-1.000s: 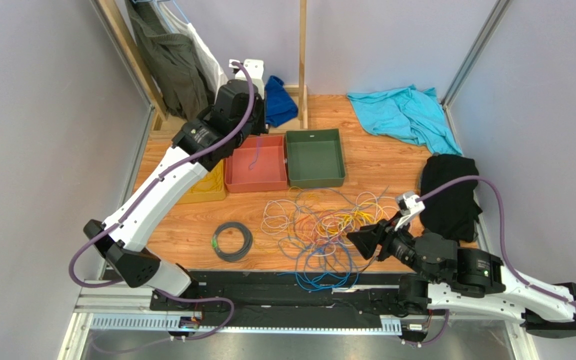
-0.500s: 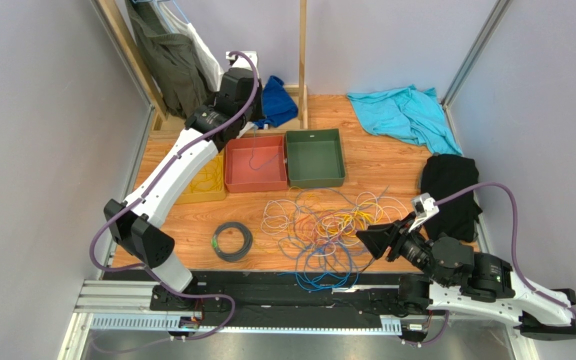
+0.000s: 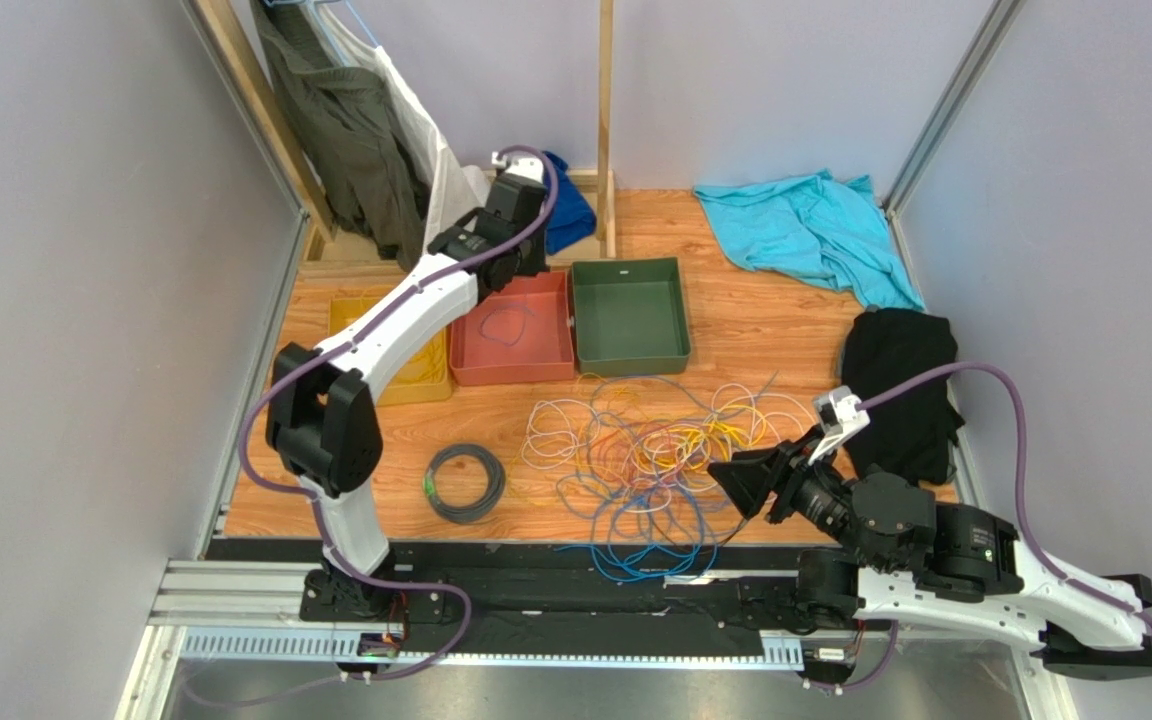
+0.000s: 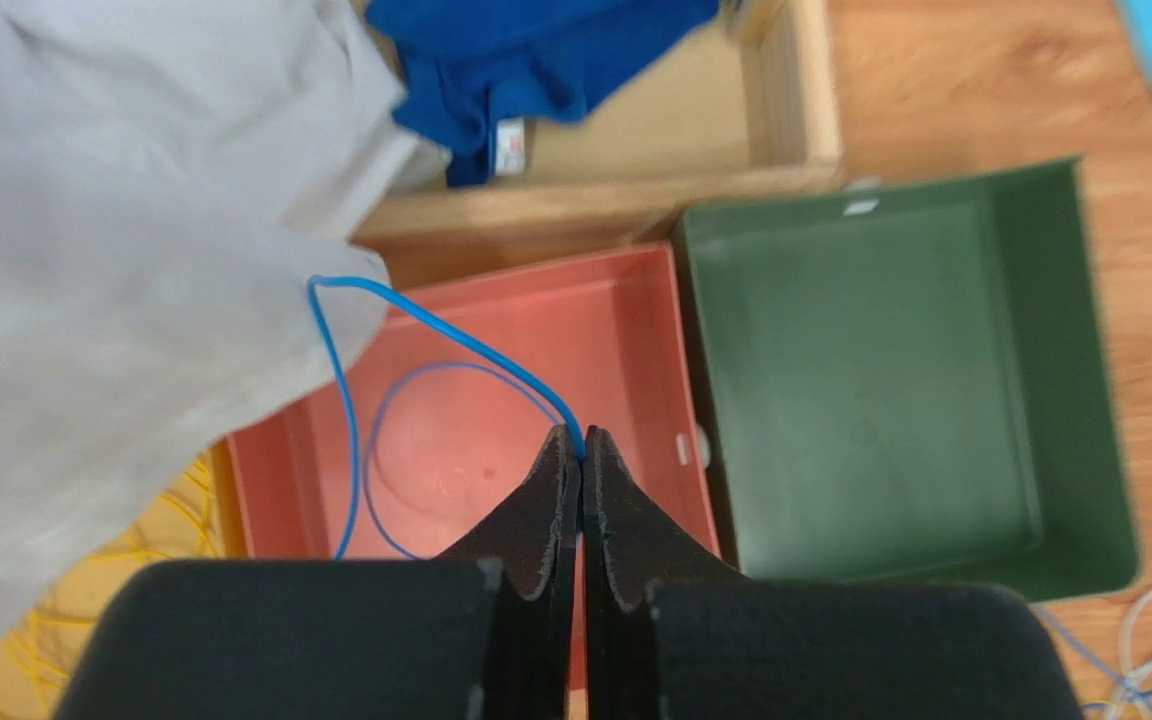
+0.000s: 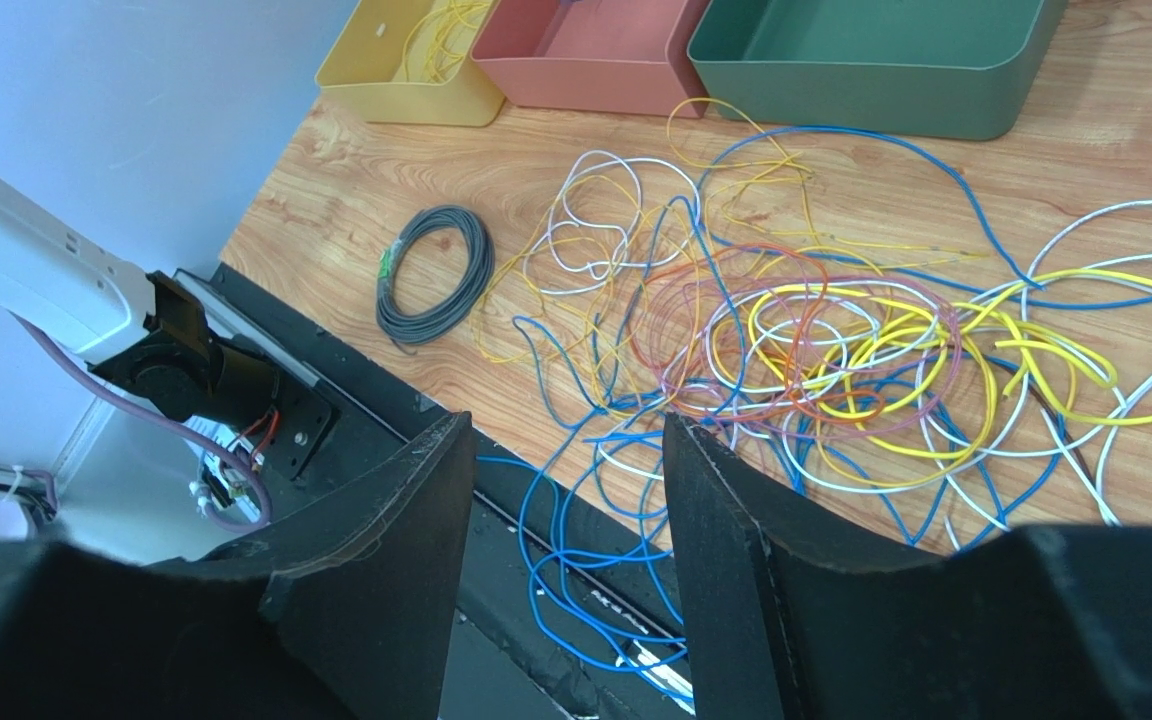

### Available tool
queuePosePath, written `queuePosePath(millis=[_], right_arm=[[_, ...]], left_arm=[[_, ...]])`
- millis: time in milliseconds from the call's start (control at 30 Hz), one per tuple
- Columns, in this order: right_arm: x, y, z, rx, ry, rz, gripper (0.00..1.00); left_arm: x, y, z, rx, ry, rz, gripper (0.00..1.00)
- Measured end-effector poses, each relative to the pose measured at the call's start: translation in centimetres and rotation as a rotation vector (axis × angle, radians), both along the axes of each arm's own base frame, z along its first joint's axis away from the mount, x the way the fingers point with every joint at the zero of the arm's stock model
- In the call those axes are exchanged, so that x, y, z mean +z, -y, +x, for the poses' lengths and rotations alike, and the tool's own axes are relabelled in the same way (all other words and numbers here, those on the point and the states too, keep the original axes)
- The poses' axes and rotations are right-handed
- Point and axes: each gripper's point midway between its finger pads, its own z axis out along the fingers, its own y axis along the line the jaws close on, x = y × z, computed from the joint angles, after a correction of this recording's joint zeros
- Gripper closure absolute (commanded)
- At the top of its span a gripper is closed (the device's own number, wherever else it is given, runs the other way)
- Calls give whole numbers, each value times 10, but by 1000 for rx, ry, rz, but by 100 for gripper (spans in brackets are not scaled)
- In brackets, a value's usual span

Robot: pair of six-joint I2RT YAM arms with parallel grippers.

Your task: Untangle the cables

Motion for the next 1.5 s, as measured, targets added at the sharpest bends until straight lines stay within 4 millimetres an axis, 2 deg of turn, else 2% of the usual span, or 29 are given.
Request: queuePosePath(millis=[100,167,267,300,367,400,467,500,533,567,633,700,800,900,967,1000,1067,1133,1167,1233,1267,1367,1400,1500], right_arm=[[-1,0,0,-1,0,-6,47],[-1,-1,0,-1,0,-9,47],[-1,0,1,-6,1,-10,48],[-1,0,1,-7,1,-10,47],[-1,0,2,-9,4,-11,48],[-1,1,2,-12,5,-13,48],[-2,1,3,-15,5,-16,47],[-2,1,3,-16,5,-17,48],[-2,0,3,-16,6,-19,47],[-2,0,3,-16,6,-21,48],[-3,0,3,-16,6,-25,48],[-3,0,3,-16,6,-27,48],[-4,0,4,-22,6,-33,48],[-4,0,5,-23,5,-36,48],[-6,-1,5,-26,5,-44,48],[-7,-1,5,-27,4,-50,48],[-11,-3,6,-30,1,-66,48],[-16,-5,7,-30,-4,-88,49],[-19,-6,7,-30,-8,-99,49],[-22,-8,7,-30,-16,-114,49],[-22,-9,7,-30,-19,-117,49],[-24,-12,6,-28,-34,-114,49],[-24,-12,6,-28,-38,-110,49],[-24,-14,5,-30,-49,-91,50]], left_arm=[[-53,1,-4,3,-98,32,100],[-78,-1,-6,9,-149,51,100],[-101,-4,-7,20,-197,61,100],[-104,-5,-6,23,-205,58,95],[-105,-7,-5,28,-207,49,74],[-104,-7,-4,30,-207,39,54],[-106,-6,-3,22,-207,32,40],[-107,-5,-3,24,-205,20,25],[-109,-6,-5,25,-207,20,22],[-112,-8,-9,24,-213,25,10],[-113,-13,-17,28,-224,30,9],[-104,-16,-21,32,-213,24,9],[-69,-19,-32,29,-153,-13,9],[-23,-21,-60,18,-54,-78,17],[3,-12,-93,-21,22,-142,22],[9,0,-115,-60,50,-183,22],[6,32,-162,-169,62,-247,24],[-15,65,-205,-280,28,-279,24],[-34,79,-227,-332,-7,-274,24],[-77,92,-262,-398,-84,-234,24],[-101,94,-279,-420,-129,-202,24],[-151,82,-308,-421,-216,-136,23],[-162,76,-313,-409,-231,-125,22],[-174,71,-319,-375,-242,-132,19]])
